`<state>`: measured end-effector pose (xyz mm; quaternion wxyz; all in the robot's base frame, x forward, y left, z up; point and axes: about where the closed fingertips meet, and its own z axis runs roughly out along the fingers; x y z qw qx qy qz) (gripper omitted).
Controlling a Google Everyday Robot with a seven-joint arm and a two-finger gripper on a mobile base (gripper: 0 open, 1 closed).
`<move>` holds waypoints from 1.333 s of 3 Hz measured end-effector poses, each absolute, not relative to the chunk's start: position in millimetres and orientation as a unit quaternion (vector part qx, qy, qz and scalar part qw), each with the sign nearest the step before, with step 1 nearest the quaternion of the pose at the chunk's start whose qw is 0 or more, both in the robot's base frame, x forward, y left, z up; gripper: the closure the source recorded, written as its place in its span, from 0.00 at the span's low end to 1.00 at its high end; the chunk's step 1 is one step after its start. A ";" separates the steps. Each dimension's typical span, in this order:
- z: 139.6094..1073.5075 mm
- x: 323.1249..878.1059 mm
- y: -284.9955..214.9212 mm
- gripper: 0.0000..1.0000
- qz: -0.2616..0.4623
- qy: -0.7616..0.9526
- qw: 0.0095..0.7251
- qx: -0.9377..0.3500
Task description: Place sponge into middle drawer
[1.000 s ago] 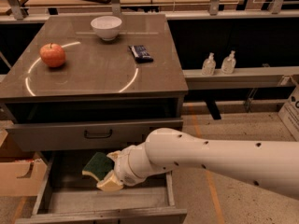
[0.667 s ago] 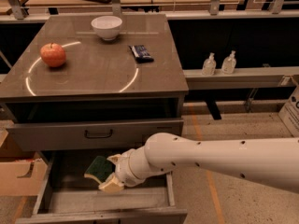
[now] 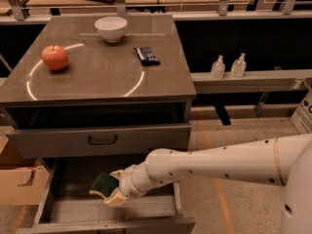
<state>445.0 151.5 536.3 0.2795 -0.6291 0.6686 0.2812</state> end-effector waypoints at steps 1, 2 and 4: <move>495.9 442.6 153.9 1.00 0.281 0.685 0.268 -0.616; 459.9 442.6 152.6 1.00 0.273 0.707 0.260 -0.598; 435.7 459.4 151.4 0.63 0.244 0.735 0.254 -0.579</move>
Offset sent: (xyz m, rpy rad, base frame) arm 0.0021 -0.0037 -0.1233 -0.0725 0.0735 -0.1686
